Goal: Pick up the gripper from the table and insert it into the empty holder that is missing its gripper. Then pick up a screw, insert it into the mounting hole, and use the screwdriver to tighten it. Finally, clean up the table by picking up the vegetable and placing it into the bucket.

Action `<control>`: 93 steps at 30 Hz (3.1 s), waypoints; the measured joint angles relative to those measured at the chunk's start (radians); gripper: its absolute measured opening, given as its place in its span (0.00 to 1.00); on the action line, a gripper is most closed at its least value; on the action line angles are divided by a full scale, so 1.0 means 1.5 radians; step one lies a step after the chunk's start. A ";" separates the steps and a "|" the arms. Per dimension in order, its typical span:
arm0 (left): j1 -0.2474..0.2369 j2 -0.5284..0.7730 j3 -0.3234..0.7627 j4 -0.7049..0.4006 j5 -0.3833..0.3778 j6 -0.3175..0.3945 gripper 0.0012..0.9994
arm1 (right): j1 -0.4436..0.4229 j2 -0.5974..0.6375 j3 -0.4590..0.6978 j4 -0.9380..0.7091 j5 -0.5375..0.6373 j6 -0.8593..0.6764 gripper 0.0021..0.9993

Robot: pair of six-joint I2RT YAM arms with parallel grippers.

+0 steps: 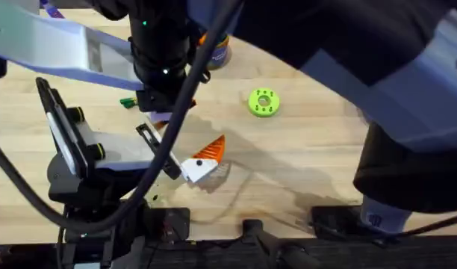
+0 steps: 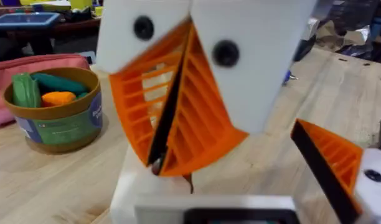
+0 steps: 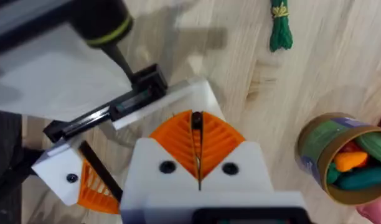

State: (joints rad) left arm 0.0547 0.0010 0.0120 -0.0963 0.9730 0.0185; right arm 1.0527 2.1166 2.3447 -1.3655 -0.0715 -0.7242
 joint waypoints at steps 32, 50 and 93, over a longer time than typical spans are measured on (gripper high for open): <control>0.000 0.001 0.000 -0.001 0.000 -0.008 0.99 | 0.000 0.007 0.000 0.002 0.000 0.009 0.00; 0.000 0.001 0.000 -0.001 0.002 -0.007 0.99 | -0.004 0.007 0.000 -0.002 0.016 0.012 0.97; 0.000 0.001 0.000 -0.001 0.002 -0.007 0.99 | -0.324 -0.549 -0.615 0.262 0.000 0.498 0.99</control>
State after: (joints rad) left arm 0.0547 0.0017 0.0120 -0.0971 0.9761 0.0086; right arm 0.5674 1.2936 1.4230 -0.9731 -0.0719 0.0227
